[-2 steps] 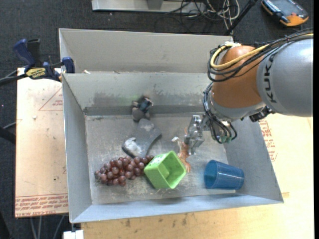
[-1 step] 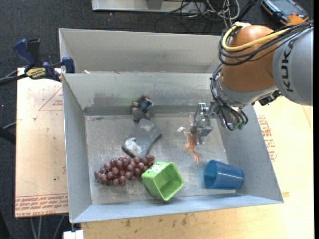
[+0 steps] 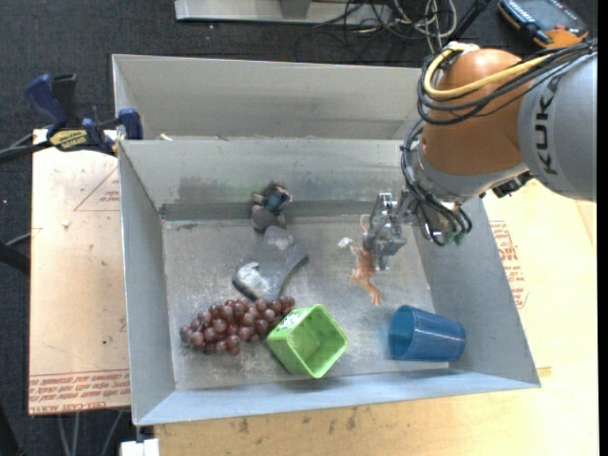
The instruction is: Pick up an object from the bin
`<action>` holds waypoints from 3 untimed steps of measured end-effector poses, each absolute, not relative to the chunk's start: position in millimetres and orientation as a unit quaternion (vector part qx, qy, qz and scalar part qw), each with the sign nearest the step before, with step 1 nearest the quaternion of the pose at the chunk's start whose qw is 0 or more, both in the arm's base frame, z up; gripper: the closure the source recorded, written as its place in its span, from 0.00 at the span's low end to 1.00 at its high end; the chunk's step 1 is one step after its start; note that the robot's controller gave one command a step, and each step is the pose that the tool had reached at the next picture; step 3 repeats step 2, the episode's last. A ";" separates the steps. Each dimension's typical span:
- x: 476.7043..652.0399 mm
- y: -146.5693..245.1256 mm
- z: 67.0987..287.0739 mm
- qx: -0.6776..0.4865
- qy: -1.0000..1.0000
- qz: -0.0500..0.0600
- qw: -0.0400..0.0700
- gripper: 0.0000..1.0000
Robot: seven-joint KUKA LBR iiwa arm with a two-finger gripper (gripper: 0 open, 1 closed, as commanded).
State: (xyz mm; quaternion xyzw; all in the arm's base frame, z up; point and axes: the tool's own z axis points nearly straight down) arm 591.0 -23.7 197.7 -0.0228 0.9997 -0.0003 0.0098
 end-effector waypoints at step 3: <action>578.6 -27.3 255.8 -0.099 0.995 0.001 -0.001 1.00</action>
Offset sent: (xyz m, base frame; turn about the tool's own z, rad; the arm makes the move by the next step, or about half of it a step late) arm -0.0308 -0.0106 0.1205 -0.2674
